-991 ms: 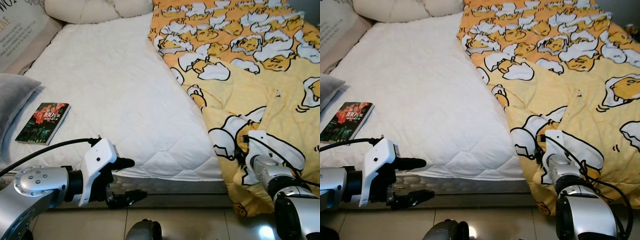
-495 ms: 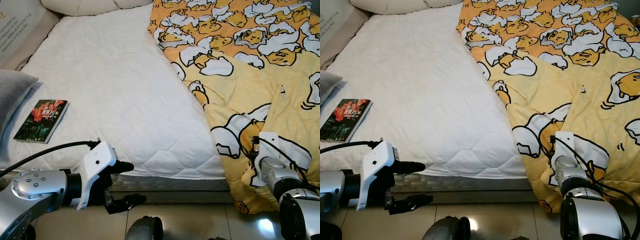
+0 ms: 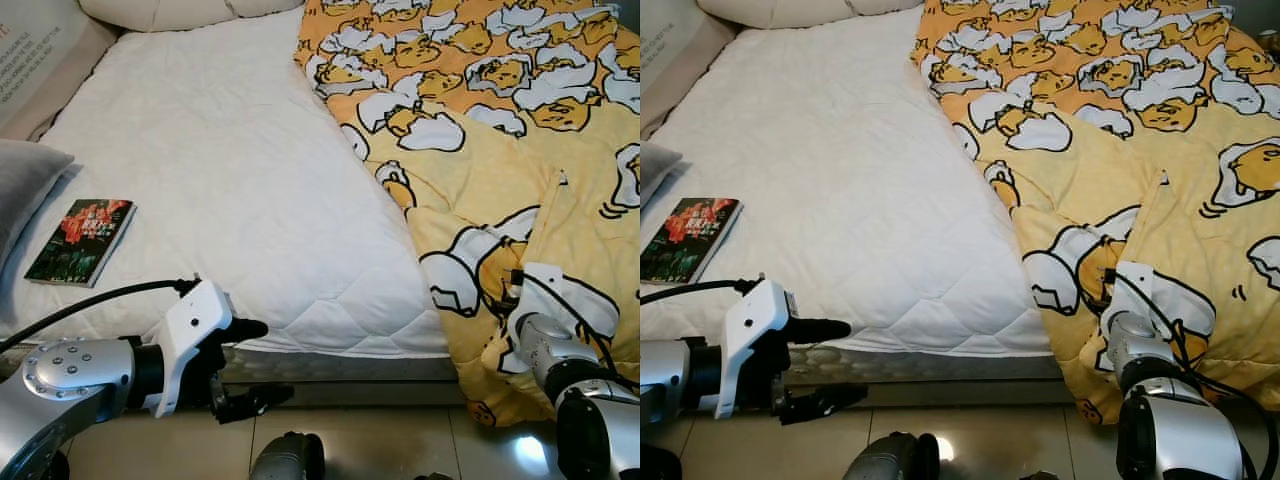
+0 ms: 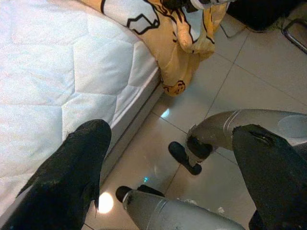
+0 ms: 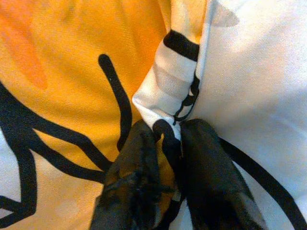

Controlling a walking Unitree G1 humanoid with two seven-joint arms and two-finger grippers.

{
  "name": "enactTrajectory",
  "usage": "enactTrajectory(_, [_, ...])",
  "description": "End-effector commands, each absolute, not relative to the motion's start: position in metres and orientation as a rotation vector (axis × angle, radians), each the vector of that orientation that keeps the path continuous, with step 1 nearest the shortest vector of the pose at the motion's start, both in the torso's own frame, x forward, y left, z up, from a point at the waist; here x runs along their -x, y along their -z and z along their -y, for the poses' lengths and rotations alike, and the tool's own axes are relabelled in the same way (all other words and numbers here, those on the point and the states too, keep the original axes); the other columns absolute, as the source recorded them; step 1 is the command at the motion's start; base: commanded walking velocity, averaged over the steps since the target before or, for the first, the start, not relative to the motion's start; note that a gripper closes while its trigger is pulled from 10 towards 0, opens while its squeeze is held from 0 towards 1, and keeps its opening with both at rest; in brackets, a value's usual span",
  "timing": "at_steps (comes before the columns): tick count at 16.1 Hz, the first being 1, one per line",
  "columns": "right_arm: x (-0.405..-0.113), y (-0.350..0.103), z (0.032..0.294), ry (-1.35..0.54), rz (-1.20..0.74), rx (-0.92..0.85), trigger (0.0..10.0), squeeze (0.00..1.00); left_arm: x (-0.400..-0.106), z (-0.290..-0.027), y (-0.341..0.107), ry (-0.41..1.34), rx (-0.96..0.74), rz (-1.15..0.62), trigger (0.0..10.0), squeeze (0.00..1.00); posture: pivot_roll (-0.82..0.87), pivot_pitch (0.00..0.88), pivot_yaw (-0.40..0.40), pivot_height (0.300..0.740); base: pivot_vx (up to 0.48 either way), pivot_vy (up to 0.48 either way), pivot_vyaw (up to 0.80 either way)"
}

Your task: Clean up the room

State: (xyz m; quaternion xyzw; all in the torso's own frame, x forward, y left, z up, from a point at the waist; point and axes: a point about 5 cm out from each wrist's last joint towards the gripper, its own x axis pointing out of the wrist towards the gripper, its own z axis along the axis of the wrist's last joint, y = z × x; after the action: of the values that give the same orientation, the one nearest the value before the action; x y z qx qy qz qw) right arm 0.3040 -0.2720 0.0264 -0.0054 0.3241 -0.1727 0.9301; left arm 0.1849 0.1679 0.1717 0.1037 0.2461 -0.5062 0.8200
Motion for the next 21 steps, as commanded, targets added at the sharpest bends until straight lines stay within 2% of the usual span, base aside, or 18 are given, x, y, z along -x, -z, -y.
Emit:
enactTrajectory(1, [-0.3,-0.02,0.268,0.344,-0.672,-0.017,0.0,0.0,-0.188,-0.169,-0.171,1.062,-0.228,-0.515,10.0,0.0,0.25,0.067,0.122,0.74,0.0,0.0,0.0])
enactTrajectory(6, [-0.293,-0.015,0.271,0.3,-0.661,-0.053,0.0,0.0,-0.198,-0.165,-0.167,1.046,-0.212,-0.483,10.0,0.0,0.2,0.03,0.114,0.74,0.0,0.0,0.0])
enactTrajectory(10, [-0.297,-0.022,0.264,0.069,-0.557,-0.193,0.0,0.0,-0.209,-0.165,-0.159,1.032,-0.201,-0.47,10.0,0.0,0.14,0.0,0.093,0.74,0.0,0.0,0.0])
enactTrajectory(11, [-0.3,-0.031,0.246,-0.206,-0.488,-0.242,0.0,0.0,-0.215,-0.166,-0.157,1.018,-0.2,-0.457,10.0,0.0,0.12,0.0,0.089,0.74,0.0,0.0,0.0])
enactTrajectory(12, [-0.299,-0.032,0.24,-0.286,-0.479,-0.245,0.0,0.0,-0.216,-0.166,-0.157,1.017,-0.199,-0.454,10.0,0.0,0.12,0.0,0.089,0.74,0.0,0.0,0.0])
enactTrajectory(14, [-0.284,-0.034,0.209,-0.61,-0.482,-0.242,0.0,0.0,-0.217,-0.163,-0.155,1.025,-0.196,-0.45,10.0,0.0,0.11,0.0,0.089,0.74,0.0,0.0,0.0])
enactTrajectory(15, [-0.263,-0.037,0.177,-0.891,-0.499,-0.252,0.0,0.0,-0.216,-0.161,-0.154,1.036,-0.194,-0.449,10.0,0.0,0.11,0.0,0.093,0.74,0.0,0.0,0.0])
enactTrajectory(17, [-0.235,-0.047,0.144,-1.196,-0.53,-0.299,0.0,0.0,-0.213,-0.158,-0.153,1.055,-0.19,-0.456,10.0,0.0,0.12,0.0,0.096,0.74,0.0,0.0,0.0])
enactTrajectory(18, [-0.21,-0.059,0.126,-1.419,-0.57,-0.36,0.0,0.0,-0.21,-0.158,-0.152,1.068,-0.187,-0.463,10.0,0.0,0.12,0.0,0.095,0.74,0.0,0.0,0.0])
enactTrajectory(19, [-0.197,-0.069,0.121,-1.537,-0.599,-0.412,0.0,0.0,-0.206,-0.158,-0.152,1.077,-0.183,-0.474,10.0,0.0,0.12,0.005,0.094,0.74,0.0,0.0,0.0])
enactTrajectory(21, [-0.187,-0.077,0.121,-1.628,-0.622,-0.431,0.0,0.0,-0.203,-0.158,-0.151,1.086,-0.18,-0.486,10.0,0.0,0.13,0.007,0.093,0.74,0.0,0.0,0.0])
